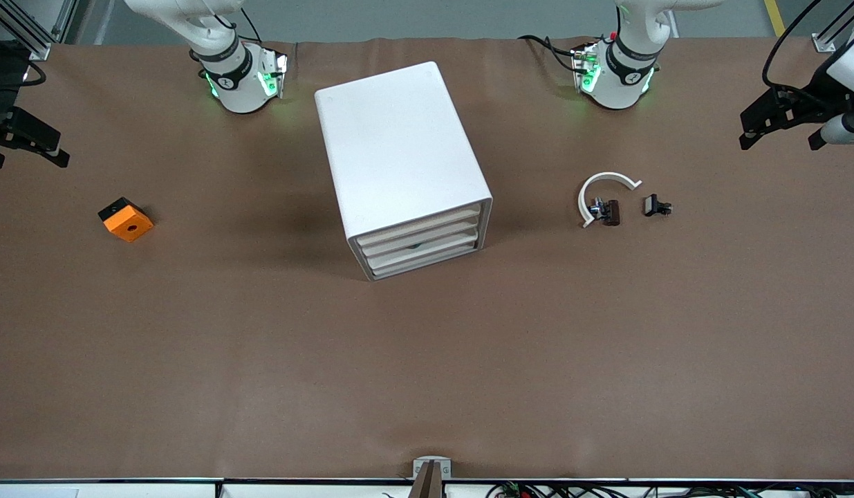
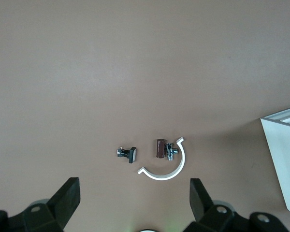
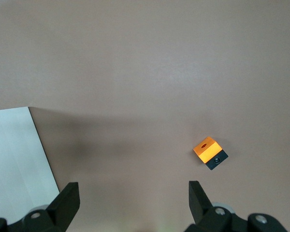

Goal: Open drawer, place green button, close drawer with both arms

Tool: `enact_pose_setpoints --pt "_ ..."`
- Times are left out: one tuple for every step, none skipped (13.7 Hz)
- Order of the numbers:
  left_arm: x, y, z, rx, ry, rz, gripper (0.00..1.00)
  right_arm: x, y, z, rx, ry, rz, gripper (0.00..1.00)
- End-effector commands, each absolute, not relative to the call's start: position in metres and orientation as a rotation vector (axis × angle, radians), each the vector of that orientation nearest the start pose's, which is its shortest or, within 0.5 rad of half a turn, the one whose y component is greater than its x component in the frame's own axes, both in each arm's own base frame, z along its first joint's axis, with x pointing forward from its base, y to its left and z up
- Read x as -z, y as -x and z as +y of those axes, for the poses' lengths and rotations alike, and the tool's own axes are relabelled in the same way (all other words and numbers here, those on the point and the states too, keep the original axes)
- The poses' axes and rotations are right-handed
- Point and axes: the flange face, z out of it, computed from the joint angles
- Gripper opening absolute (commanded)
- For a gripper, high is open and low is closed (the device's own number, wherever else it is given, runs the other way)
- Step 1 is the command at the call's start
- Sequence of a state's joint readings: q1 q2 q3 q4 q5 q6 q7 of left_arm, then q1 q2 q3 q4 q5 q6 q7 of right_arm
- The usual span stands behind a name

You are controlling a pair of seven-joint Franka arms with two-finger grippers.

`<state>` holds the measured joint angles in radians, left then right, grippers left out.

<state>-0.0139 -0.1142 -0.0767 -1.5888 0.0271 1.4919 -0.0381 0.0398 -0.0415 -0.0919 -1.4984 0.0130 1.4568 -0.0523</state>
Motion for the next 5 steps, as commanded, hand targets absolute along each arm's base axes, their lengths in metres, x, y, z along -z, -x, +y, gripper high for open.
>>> enact_pose_setpoints --pt "-0.6715 -0.5121 -0.0443 0.031 3.088 0.081 1.00 -0.6753 -0.5297 -0.0279 0.002 3.138 0.014 1.00" --pt "-0.6707 -0.5131 -0.0453 0.028 3.090 0.081 1.00 -0.6758 -0.5294 -0.0287 0.002 3.138 0.017 1.00" --pt "-0.6688 -0.5160 -0.0457 0.023 3.093 0.079 1.00 -0.6758 -0.5295 -0.0279 0.002 3.138 0.014 1.00" --pt "-0.6720 -0.5175 -0.0445 0.034 3.097 0.075 1.00 -0.6758 -0.5294 -0.0287 0.002 3.138 0.017 1.00" --pt "-0.6707 -0.5210 -0.0438 0.032 3.100 0.073 1.00 -0.6760 -0.5296 -0.0287 0.005 3.139 0.017 1.00"
